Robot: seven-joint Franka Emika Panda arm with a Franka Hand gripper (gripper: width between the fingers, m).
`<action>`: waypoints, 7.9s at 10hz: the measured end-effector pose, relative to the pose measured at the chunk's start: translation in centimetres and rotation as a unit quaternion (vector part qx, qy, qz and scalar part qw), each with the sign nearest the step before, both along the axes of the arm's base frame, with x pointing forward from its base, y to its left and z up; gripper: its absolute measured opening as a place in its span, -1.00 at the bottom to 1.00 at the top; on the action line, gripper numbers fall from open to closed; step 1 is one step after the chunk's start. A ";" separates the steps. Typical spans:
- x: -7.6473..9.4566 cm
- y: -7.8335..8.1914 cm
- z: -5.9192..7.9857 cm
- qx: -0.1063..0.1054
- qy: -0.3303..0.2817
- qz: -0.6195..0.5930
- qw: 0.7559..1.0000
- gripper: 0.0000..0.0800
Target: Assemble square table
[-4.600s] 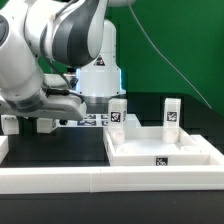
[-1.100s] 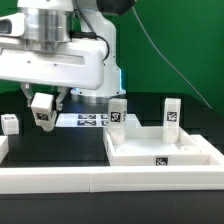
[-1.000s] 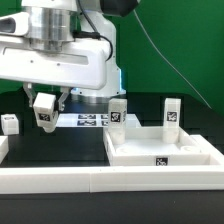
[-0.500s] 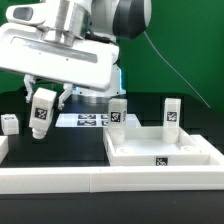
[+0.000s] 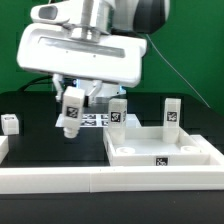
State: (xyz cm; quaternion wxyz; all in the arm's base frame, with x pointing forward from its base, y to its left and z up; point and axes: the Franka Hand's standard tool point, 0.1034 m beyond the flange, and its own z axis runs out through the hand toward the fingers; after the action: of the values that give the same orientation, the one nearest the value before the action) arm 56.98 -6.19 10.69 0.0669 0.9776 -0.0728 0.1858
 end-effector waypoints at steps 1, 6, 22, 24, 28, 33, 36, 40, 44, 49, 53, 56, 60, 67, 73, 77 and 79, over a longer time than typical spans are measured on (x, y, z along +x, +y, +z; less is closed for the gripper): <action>0.6 0.1 0.7 0.013 -0.011 -0.017 1.000 -0.28; 0.7 0.1 0.6 0.017 -0.011 -0.024 1.000 -0.28; 1.0 16.1 -0.2 0.068 -0.026 -0.005 0.997 -0.28; 1.1 16.1 -0.2 0.065 -0.038 -0.003 0.997 -0.28; 1.2 17.3 0.0 0.066 -0.046 0.007 0.997 -0.28; 1.5 17.0 0.3 0.050 -0.105 0.018 0.993 -0.28; 1.6 17.5 0.4 0.052 -0.107 0.021 0.993 -0.28; 1.5 18.1 -0.3 0.043 -0.124 0.031 0.991 -0.28; 1.0 18.3 -1.3 0.038 -0.124 0.034 0.991 -0.28; 0.8 18.5 -1.8 0.036 -0.120 0.036 0.992 -0.28; 0.8 18.6 -1.9 0.036 -0.120 0.037 0.991 -0.28; 0.8 18.8 -2.5 0.034 -0.117 0.038 0.992 -0.28; 0.6 18.8 -3.0 0.030 -0.120 0.041 0.991 -0.28; 0.5 18.7 -3.2 0.027 -0.111 0.047 0.992 0.17; 0.6 18.5 -2.8 0.023 -0.103 0.057 0.993 0.62; 1.1 18.4 -1.2 0.032 -0.092 0.057 0.994 0.62; 0.5 18.5 -2.0 0.044 -0.031 0.049 0.997 0.62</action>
Offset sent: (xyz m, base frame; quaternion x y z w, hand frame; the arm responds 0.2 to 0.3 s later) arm 0.0000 0.0000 0.0000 0.0000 0.0000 0.0000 1.0000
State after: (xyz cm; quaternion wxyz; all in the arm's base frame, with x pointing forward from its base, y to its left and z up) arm 57.47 12.35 8.74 0.0119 0.9758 -0.0352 0.2155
